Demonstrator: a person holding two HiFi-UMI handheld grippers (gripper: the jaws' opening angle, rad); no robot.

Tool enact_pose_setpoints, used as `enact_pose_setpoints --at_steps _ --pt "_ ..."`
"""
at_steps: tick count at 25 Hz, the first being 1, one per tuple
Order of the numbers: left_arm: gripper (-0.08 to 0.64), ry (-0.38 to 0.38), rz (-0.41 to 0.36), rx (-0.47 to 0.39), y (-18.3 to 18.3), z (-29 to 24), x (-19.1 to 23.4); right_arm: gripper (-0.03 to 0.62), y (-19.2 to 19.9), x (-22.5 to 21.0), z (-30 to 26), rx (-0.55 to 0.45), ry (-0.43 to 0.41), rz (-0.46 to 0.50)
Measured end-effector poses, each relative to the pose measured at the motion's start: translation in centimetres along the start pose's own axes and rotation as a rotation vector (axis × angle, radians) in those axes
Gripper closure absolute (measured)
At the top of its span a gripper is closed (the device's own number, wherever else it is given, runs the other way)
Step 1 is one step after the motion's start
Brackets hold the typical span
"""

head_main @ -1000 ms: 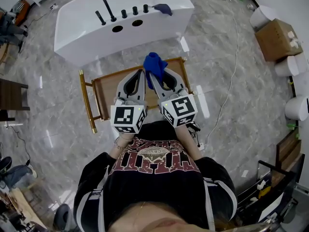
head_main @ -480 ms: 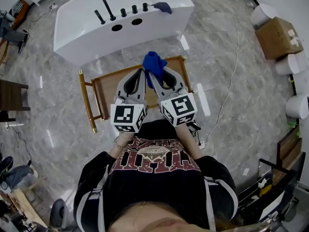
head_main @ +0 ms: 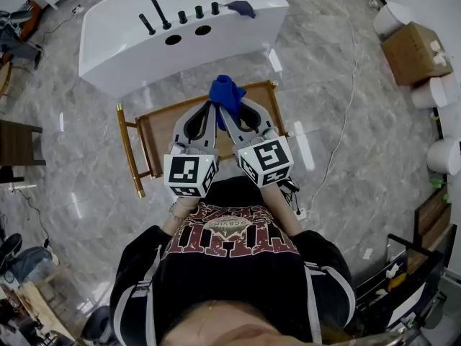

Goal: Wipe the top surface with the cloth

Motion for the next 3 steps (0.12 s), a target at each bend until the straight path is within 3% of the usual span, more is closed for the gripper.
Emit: enact_pose_setpoints --at_steps 3 --pt "0.512 0.000 -0.005 0.000 -0.04 0.00 -0.14 0.497 -0.04 -0.01 0.01 -0.001 -0.002 0.002"
Point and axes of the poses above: the fingertips, and each gripper's own axes: z backward along the fingers, x to its left, y out of its underside, the point moved 1 cm from there along z, backward along the fingers, and after that the axes turned 4 degrees about x, right-handed, at the moved point
